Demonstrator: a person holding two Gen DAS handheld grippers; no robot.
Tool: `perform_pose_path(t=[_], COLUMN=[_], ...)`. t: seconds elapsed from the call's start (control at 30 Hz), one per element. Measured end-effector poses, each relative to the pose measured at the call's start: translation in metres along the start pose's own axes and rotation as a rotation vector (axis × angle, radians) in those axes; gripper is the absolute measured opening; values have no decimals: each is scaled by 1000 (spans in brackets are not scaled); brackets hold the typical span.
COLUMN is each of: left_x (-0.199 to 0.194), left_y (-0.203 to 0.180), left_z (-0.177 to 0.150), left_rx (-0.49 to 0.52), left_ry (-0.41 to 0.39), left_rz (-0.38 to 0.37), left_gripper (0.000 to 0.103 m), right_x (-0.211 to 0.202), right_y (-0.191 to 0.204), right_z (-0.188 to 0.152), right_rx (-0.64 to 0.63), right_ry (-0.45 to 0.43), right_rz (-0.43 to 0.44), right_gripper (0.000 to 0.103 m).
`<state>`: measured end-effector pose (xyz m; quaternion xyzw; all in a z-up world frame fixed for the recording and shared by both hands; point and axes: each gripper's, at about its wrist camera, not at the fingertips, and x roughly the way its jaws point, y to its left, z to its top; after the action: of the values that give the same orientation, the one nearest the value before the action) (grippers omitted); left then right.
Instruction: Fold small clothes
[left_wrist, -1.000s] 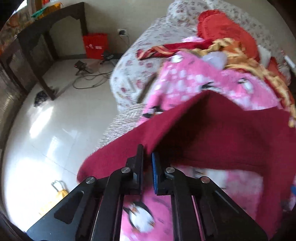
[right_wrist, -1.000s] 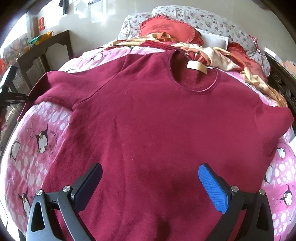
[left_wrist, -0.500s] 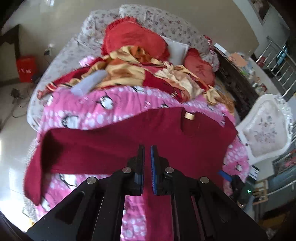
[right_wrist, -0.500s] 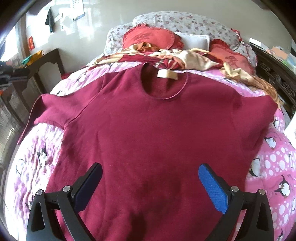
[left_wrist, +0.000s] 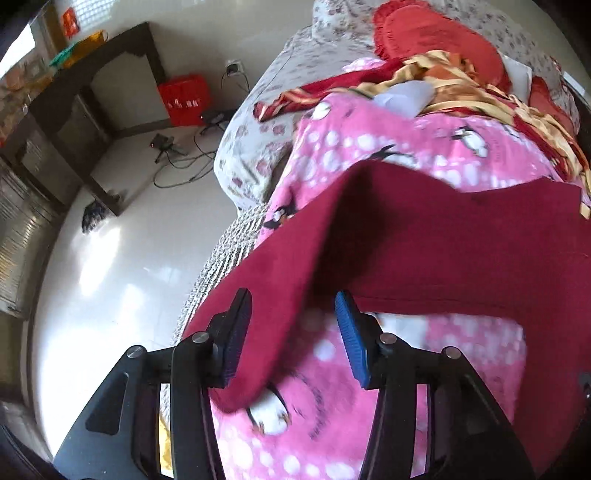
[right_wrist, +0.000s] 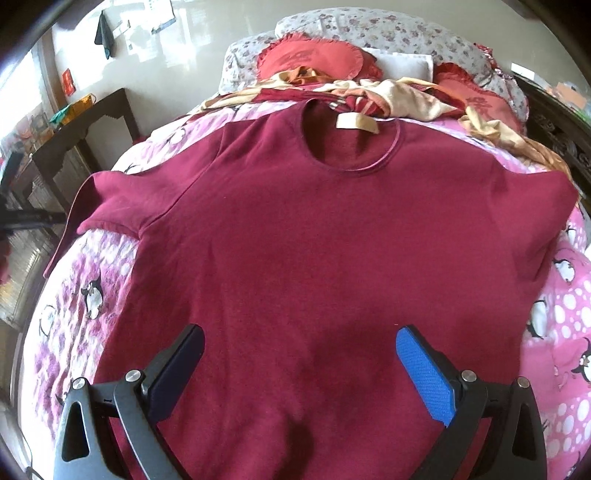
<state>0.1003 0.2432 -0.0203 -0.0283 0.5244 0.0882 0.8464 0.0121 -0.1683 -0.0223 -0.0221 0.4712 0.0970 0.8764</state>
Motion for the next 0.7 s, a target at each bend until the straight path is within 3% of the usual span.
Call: perform_pose_path(t=[0.1,0.23,0.3,0.33,0.37,0.4,0.5,0.7], left_x=[17,29,31,32,33,35,34,-10], left_y=[1,2,8,10,13,12,11,-7], left_z=[1,8,9,10,10,13,15,23], left_rx=[2,30,7,-4,-11,-6,-4,-58], left_ry=[6,-18,-37,-39,-32,-14,23,24], left_rz=[-25,45,34,29,12,4,6,-174], left_gripper=[47,47,46,41,18,6,3,3], right_x=[4,10,12,13,14,15,15,7], right_y=[7,14,15,16,17,17,16,10], right_z=[0,0,-2,-2,-3,-3,-4,-4], right_rx=[-16,-31,-40,-45,-50,-54,-47,-34], right_ry=[11,28,32,33,36,37,36,3], right_rz=[-3,0,2,1,1,0,8,17], right_gripper=[103,103,103,103,103,103,103,103])
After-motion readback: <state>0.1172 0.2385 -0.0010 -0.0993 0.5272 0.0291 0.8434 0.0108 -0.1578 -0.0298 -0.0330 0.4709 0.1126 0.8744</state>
